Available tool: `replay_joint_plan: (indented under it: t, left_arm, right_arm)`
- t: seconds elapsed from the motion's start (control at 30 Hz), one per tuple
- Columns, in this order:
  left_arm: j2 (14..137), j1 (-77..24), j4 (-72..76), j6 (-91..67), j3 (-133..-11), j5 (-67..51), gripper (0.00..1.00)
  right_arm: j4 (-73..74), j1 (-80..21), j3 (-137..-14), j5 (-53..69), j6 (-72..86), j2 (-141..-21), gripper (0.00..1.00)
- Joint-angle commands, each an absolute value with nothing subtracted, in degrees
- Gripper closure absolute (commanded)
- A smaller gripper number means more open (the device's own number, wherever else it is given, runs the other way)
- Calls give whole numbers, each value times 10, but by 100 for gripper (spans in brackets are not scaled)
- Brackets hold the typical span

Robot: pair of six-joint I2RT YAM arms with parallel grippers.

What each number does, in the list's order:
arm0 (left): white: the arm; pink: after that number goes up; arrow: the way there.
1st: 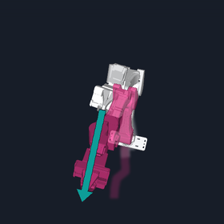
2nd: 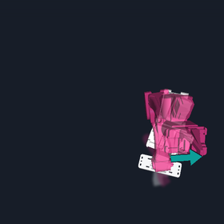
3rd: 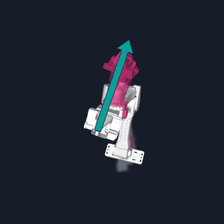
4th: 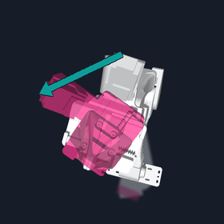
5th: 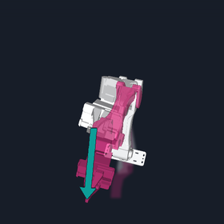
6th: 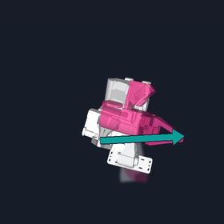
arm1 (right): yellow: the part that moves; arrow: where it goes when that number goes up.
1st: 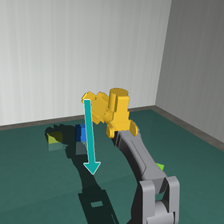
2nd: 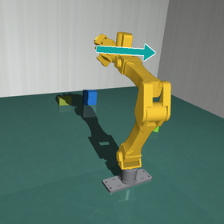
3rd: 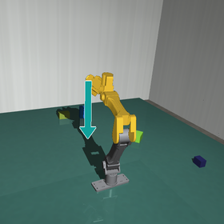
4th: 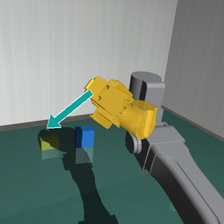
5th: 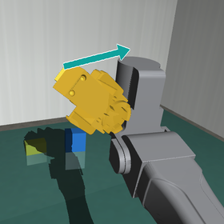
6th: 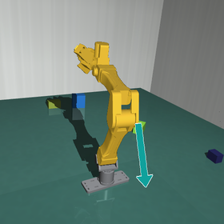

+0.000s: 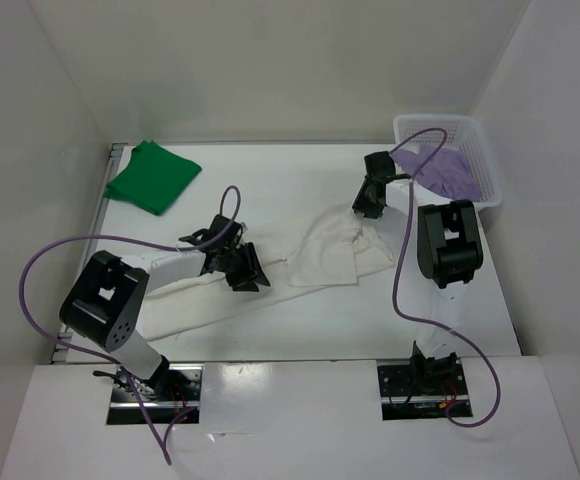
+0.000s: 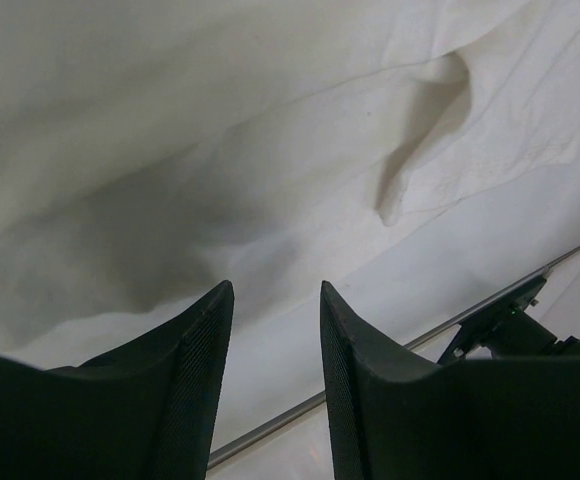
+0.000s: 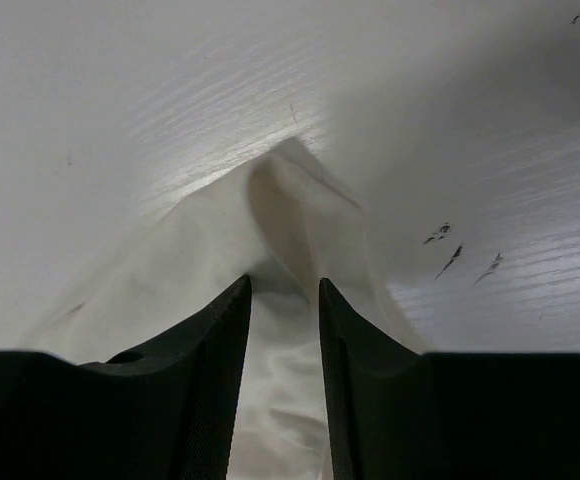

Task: Fold and stack the t-shirts
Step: Fold the other side of the tshirt into a rectangle, then rotate the tshirt 90 degrees

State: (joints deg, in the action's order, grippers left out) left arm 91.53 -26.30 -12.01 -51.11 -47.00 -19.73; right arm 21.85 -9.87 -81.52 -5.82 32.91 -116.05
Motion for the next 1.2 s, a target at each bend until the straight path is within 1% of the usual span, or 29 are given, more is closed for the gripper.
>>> replay_joint_plan:
  t: [0.0, 0.03, 0.07, 0.13, 0.17, 0.23, 0.33, 0.53, 0.6, 0.63, 0.67, 0.7, 0.77, 0.93, 1.07, 1.1, 1.13, 1.17]
  left_arm:
    - [907, -265, -112, -501, -461, -194, 53]
    - [907, -265, -112, -501, -461, -187, 53]
    - [913, -265, -112, -501, -461, -187, 53]
    - [918, -265, -112, -501, -461, -182, 54]
    - [918, -265, -112, -501, -461, -177, 54]
    - [918, -265, -118, -496, -454, -171, 54]
    - [918, -265, -118, -496, -441, -164, 54]
    - [913, -265, -118, -496, -421, -164, 55]
    - [913, -265, -123, -496, -421, -164, 55]
    - [913, -265, -123, -496, -421, -164, 55]
    - [907, -265, -123, -496, -421, -164, 55]
    - [907, -265, -123, -496, -421, -164, 55]
    - [900, -265, -134, -501, -427, -164, 55]
    - [852, -265, -178, -488, -467, -159, 55]
    - [784, -237, -195, -474, -515, -121, 56]
    - [775, -225, -195, -469, -535, -103, 57]
    - [775, -195, -201, -456, -545, -97, 59]
    - [775, -177, -201, -449, -553, -97, 59]
  right_arm:
    - [205, -96, -842, -60, 322, -1168, 61]
    - [200, -96, -847, -60, 322, -1168, 63]
    - [200, -96, -847, -60, 322, -1168, 72]
    - [207, -96, -861, -60, 322, -1175, 78]
    - [207, -96, -867, -60, 322, -1175, 85]
    - [207, -96, -867, -66, 322, -1170, 89]
    - [219, -96, -896, -84, 316, -1180, 100]
    - [218, -96, -946, -114, 311, -1220, 100]
    - [218, -96, -954, -114, 311, -1236, 95]
    - [218, -96, -962, -114, 306, -1236, 91]
    - [218, -96, -962, -114, 306, -1242, 77]
    - [218, -96, -962, -109, 306, -1242, 71]
    - [224, -96, -968, -102, 301, -1232, 61]
    - [251, -96, -968, -61, 301, -1159, 56]
    - [275, -96, -916, -40, 311, -1097, 57]
    - [275, -96, -899, -40, 317, -1082, 71]
    - [269, -96, -862, -14, 317, -1051, 76]
    - [264, -96, -842, -4, 323, -1036, 84]
